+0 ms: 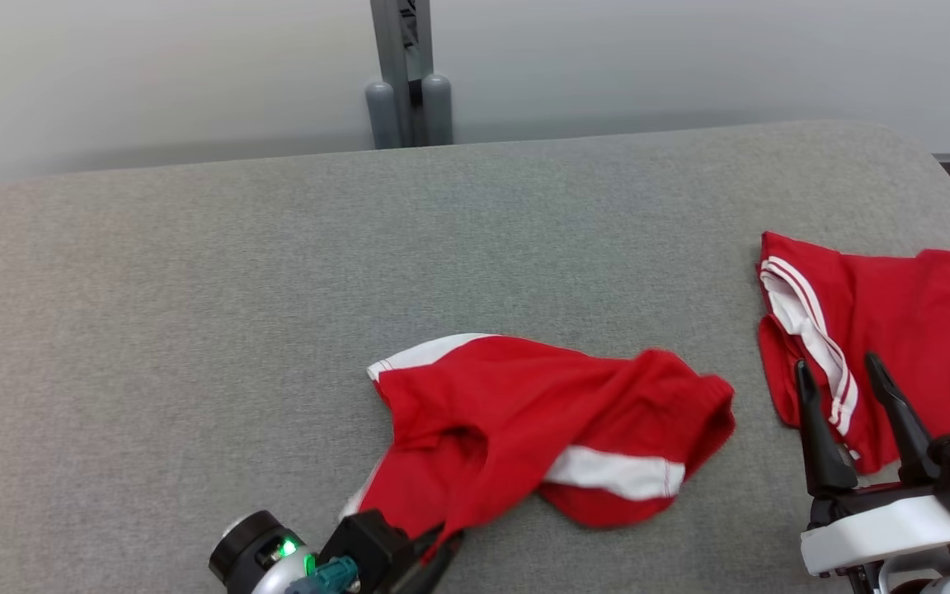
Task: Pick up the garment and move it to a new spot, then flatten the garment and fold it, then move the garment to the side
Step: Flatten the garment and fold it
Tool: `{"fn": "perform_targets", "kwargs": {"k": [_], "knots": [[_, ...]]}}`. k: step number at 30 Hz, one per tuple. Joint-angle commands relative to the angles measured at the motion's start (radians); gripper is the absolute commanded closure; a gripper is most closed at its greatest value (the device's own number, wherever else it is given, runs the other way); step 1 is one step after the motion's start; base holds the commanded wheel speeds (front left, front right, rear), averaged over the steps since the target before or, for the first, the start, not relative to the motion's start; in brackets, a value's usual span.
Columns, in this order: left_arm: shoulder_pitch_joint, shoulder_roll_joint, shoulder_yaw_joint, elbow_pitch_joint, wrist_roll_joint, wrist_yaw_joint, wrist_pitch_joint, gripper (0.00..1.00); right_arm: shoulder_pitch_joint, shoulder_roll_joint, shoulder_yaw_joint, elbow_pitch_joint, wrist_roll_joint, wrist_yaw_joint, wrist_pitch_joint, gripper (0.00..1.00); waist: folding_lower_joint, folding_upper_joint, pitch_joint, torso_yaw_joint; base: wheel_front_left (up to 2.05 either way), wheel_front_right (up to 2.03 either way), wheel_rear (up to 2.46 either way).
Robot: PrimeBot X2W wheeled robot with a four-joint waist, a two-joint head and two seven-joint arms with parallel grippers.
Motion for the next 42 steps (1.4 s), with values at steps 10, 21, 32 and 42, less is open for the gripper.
{"fn": "perform_targets", "kwargs": {"k": [10,21,32,42], "knots": [[-0.003,0.101,0.094,-0.226,-0.123,0.009,0.146,1.00,0.007,-0.001,-0.002,-0.006,0.002,0.000,0.014,0.00,0.0000,0.0000,-0.024,0.045,0.00,0.00,0.00],[-0.217,0.107,0.205,0.168,-0.155,0.000,0.034,1.00,-0.020,-0.010,0.041,-0.009,0.024,0.000,0.032,0.00,0.0000,0.0000,0.000,-0.027,0.00,0.00,0.00],[-0.420,-0.016,0.243,0.634,-0.163,0.034,-0.225,0.94,-0.045,-0.014,0.051,0.006,0.051,0.000,0.019,0.00,0.0000,0.0000,0.054,-0.070,0.00,0.00,0.00],[-0.434,-0.077,0.281,0.814,-0.145,0.088,-0.531,0.00,-0.055,-0.011,0.054,0.027,0.062,0.000,0.006,0.00,0.0000,0.0000,0.054,-0.039,0.00,0.00,0.00]]}}
